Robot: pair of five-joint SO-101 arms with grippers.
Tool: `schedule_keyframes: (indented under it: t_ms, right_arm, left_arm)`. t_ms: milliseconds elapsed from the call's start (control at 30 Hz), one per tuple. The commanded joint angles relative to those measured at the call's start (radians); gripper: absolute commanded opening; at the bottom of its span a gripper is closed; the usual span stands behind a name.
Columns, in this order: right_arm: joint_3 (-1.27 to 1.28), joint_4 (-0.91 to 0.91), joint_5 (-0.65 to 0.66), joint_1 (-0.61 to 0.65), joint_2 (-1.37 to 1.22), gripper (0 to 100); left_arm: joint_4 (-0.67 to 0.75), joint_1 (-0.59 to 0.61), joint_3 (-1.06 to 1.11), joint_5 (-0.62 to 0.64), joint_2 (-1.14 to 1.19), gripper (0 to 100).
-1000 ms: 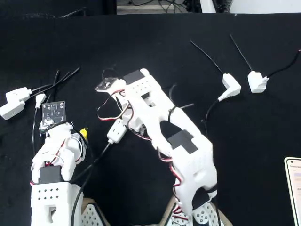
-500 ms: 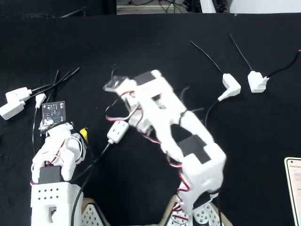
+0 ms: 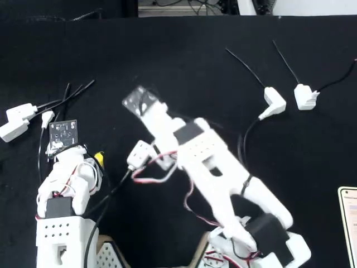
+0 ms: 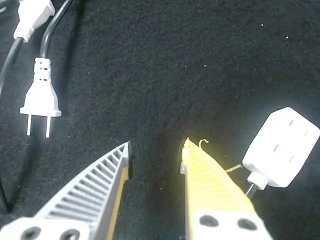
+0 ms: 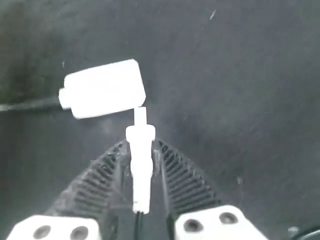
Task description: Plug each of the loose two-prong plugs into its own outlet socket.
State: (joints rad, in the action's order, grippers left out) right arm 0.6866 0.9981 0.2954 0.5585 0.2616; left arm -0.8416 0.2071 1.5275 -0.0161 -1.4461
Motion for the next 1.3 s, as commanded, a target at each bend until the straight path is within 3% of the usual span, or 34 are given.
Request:
schedule_keyframes:
  t_ms: [0,200,400,667,833,967,1267]
  right_arm:
    - [0.099,-0.120,-0.008,-0.037,0.054,1.1]
    - [0.205,-0.270,-0.008,-0.107,-0.027,1.2]
    - [0.200,-0.138,0.071,-0.115,-0.125,10.8]
    - [0.206,-0.071,0.129,-0.189,-0.099,11.2]
    - [0.211,-0.049,0.138,-0.189,-0.097,9.8]
    - [0.217,-0.077,0.133,-0.189,-0.096,0.8]
    - [0.202,-0.052,0.130,-0.175,0.085,1.1]
  left_arm:
    - [-0.008,0.007,-0.019,0.009,-0.011,18]
    - [-0.008,0.008,-0.019,0.009,-0.011,18]
    - [-0.008,0.008,-0.019,0.009,-0.011,18]
    - [-0.008,0.008,-0.019,0.009,-0.011,18]
    - [-0.008,0.005,-0.019,0.009,-0.011,18]
    - [-0.008,0.007,-0.019,0.009,-0.011,18]
    - [-0.008,0.004,-0.019,0.009,-0.011,18]
